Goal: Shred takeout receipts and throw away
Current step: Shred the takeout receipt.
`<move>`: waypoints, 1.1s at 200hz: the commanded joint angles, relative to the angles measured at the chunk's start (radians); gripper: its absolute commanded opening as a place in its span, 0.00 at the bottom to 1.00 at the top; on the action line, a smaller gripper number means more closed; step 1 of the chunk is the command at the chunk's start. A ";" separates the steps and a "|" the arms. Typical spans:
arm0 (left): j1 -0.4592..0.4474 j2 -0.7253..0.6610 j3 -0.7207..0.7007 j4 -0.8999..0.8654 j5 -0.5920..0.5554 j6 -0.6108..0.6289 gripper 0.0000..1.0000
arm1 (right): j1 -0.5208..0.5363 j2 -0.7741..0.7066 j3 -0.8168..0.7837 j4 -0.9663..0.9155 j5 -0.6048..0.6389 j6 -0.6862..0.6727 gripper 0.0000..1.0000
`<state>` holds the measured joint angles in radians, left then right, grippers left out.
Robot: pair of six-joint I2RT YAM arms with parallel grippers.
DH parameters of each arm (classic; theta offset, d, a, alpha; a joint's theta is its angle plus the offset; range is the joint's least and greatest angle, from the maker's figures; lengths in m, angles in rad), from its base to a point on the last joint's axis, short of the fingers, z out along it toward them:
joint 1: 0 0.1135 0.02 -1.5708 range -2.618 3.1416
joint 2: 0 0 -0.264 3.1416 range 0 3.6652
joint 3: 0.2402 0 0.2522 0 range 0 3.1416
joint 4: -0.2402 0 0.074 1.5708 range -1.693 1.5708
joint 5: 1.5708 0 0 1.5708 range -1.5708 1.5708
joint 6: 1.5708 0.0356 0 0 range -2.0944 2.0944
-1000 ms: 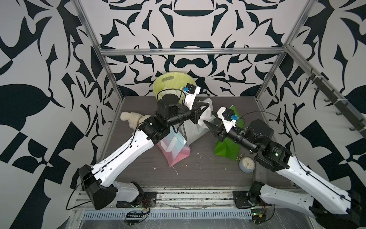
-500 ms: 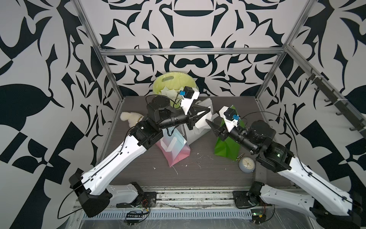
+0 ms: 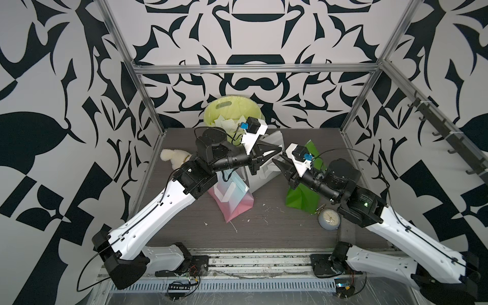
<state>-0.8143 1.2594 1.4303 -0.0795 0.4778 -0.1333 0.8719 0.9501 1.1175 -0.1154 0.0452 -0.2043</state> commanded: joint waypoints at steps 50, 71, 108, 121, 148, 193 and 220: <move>0.000 0.002 0.009 -0.048 0.012 0.050 0.00 | -0.001 -0.040 0.033 0.034 0.012 -0.003 0.30; 0.000 -0.003 0.017 -0.083 0.019 0.081 0.00 | -0.001 -0.050 0.032 0.025 0.002 0.001 0.33; 0.000 0.005 0.046 -0.165 0.057 0.129 0.00 | -0.001 -0.050 0.036 0.002 -0.040 0.001 0.44; 0.000 0.006 0.050 -0.170 0.065 0.133 0.00 | -0.001 -0.048 0.036 -0.001 -0.058 -0.005 0.45; 0.000 0.002 0.048 -0.167 0.063 0.135 0.00 | -0.001 -0.041 0.041 -0.019 -0.089 -0.002 0.41; 0.000 0.004 0.048 -0.164 0.070 0.135 0.00 | -0.001 -0.033 0.050 -0.026 -0.099 0.001 0.14; 0.000 0.008 0.054 -0.154 0.044 0.114 0.00 | -0.001 -0.020 0.065 -0.043 -0.083 0.001 0.00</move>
<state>-0.8135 1.2621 1.4506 -0.2295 0.5201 -0.0101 0.8700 0.9218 1.1309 -0.1749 -0.0406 -0.2070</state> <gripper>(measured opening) 0.043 0.054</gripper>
